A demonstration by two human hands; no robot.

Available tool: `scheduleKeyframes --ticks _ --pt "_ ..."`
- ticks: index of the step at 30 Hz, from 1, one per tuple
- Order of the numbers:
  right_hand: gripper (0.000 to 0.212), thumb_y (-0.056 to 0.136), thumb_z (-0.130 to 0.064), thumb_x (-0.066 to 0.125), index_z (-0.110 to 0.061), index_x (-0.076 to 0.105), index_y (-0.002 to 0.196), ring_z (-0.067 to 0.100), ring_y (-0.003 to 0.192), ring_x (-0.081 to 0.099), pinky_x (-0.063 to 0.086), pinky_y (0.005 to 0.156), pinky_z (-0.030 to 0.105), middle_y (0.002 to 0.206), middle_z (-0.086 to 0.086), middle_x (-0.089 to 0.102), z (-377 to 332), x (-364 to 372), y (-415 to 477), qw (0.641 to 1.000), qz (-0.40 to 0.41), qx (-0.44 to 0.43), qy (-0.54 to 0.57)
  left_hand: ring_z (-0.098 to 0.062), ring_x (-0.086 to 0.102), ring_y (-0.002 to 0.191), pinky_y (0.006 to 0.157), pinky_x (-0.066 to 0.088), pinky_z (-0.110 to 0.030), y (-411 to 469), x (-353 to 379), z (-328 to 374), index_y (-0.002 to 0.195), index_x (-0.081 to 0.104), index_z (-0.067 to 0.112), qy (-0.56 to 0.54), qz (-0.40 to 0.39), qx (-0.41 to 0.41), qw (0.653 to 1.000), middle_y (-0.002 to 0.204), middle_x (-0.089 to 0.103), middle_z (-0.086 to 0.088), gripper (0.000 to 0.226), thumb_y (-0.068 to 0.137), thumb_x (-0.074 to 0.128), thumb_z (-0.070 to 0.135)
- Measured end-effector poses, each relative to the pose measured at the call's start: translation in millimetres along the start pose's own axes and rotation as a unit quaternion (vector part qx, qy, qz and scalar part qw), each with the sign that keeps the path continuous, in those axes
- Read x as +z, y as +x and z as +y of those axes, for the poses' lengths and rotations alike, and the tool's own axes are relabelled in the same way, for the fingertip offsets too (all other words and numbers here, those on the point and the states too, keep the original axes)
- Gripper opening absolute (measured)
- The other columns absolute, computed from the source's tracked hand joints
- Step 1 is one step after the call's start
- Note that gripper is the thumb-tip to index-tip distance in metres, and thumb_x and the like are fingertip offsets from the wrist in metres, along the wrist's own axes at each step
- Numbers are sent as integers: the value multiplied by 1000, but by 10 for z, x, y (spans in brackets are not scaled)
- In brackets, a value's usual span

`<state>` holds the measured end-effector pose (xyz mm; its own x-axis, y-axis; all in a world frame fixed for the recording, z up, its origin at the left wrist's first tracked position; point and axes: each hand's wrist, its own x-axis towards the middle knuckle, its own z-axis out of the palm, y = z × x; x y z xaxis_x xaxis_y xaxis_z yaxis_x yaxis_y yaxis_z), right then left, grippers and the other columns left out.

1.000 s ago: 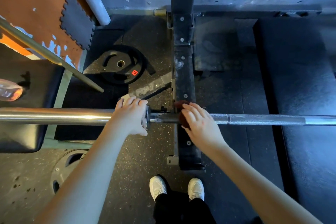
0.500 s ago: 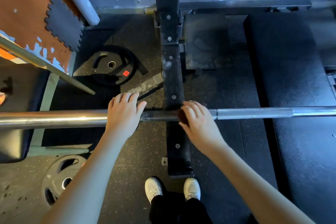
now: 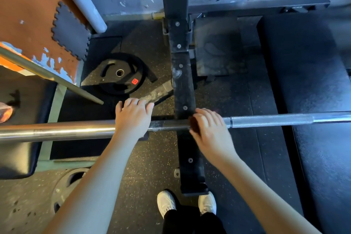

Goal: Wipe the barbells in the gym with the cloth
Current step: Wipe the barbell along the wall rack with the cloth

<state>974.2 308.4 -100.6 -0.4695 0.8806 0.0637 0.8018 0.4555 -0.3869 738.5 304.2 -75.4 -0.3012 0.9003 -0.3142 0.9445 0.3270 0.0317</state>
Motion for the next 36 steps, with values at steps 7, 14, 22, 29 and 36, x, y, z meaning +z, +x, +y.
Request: scheduleKeyframes --ticks 7,14,22,29,36 --pt "38 93 -38 48 -6 58 111 28 107 63 31 111 42 112 10 67 674 -286 -161 996 52 -11 -73 -27 39 136 115 29 -45 -298 182 620 139 48 6 7 58 81 995 144 48 -9 76 96 11 56" --pt "32 86 -21 62 1 60 110 36 120 54 30 114 47 121 17 63 143 -16 -150 989 86 119 1 -31 48 129 108 38 -47 -349 310 642 131 56 3 14 82 51 995 133 58 -14 71 98 18 52" --pt "37 90 -38 57 -4 61 106 30 102 66 28 111 41 106 12 69 726 -367 -131 994 50 43 -84 -32 45 132 109 37 -48 -211 291 652 131 57 1 23 87 54 995 133 58 -15 73 97 16 52" --pt "40 87 -30 60 -2 60 114 34 124 54 29 114 46 125 16 62 235 -90 -89 996 41 71 -31 -33 37 138 113 29 -49 -113 279 1007 141 44 1 14 144 79 986 145 46 -16 60 100 28 41" --pt "43 92 -42 43 -8 57 114 27 117 59 22 114 41 118 8 66 980 -480 -258 995 40 42 -85 -33 39 137 111 35 -49 8 328 1134 140 48 5 -47 175 89 980 145 46 -14 60 98 23 38"
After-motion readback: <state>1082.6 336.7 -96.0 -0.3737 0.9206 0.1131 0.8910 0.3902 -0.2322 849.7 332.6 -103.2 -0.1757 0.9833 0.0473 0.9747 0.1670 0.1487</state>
